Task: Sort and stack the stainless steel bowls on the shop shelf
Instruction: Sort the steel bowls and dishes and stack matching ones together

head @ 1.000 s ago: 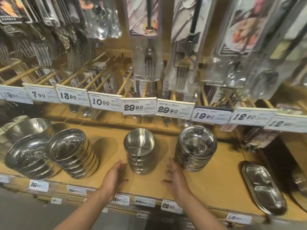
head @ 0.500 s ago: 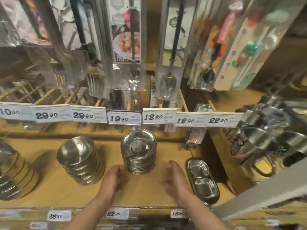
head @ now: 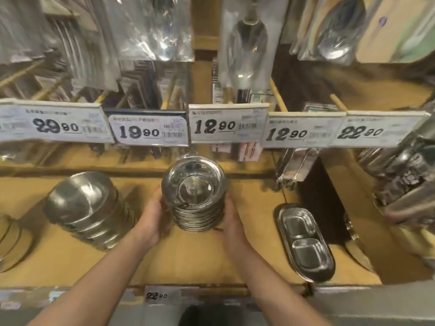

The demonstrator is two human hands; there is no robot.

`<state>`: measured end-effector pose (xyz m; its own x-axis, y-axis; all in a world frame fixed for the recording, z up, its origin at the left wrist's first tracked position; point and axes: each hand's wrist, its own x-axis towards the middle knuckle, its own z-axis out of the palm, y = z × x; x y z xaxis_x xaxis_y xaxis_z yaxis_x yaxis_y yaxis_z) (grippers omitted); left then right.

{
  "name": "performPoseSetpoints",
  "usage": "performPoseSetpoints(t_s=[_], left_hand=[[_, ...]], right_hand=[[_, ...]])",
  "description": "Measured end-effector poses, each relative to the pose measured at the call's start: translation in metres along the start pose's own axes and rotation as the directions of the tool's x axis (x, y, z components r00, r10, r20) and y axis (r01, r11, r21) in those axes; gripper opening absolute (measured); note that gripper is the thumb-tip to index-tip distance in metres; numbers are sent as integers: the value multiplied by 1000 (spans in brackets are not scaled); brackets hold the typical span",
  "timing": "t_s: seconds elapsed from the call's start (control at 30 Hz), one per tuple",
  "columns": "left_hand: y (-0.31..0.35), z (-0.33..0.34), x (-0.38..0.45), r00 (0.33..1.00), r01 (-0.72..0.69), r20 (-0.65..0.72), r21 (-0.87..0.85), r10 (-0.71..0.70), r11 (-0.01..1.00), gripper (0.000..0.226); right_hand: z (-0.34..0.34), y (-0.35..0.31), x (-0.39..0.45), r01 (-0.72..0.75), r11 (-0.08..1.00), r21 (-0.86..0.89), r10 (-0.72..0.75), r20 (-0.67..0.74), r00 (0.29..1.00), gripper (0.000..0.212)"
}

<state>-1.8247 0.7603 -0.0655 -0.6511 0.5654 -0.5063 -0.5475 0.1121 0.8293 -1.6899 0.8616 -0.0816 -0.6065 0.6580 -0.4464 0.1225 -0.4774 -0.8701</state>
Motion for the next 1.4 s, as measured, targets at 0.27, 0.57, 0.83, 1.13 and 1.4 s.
performPoseSetpoints(t_s=[0.27, 0.57, 0.83, 1.13, 1.4], left_hand=[[-17, 23, -10, 998, -5, 64, 48, 2, 999, 38], [-37, 91, -16, 982, 33, 189, -3, -32, 999, 42], [-39, 96, -8, 986, 66, 148, 42, -71, 997, 37], [-21, 100, -10, 979, 76, 179, 101, -93, 992, 33], [-29, 99, -20, 979, 72, 184, 71, -84, 995, 40]], right_hand=[[-35, -12, -6, 5, 999, -47, -7, -45, 999, 40], [-99, -38, 4, -8, 997, 81, 14, -68, 998, 41], [-102, -42, -3, 59, 980, 189, -26, -171, 985, 36], [-103, -35, -17, 42, 981, 188, -1, -214, 977, 35], [-99, -46, -13, 23, 993, 112, 3, -228, 974, 38]])
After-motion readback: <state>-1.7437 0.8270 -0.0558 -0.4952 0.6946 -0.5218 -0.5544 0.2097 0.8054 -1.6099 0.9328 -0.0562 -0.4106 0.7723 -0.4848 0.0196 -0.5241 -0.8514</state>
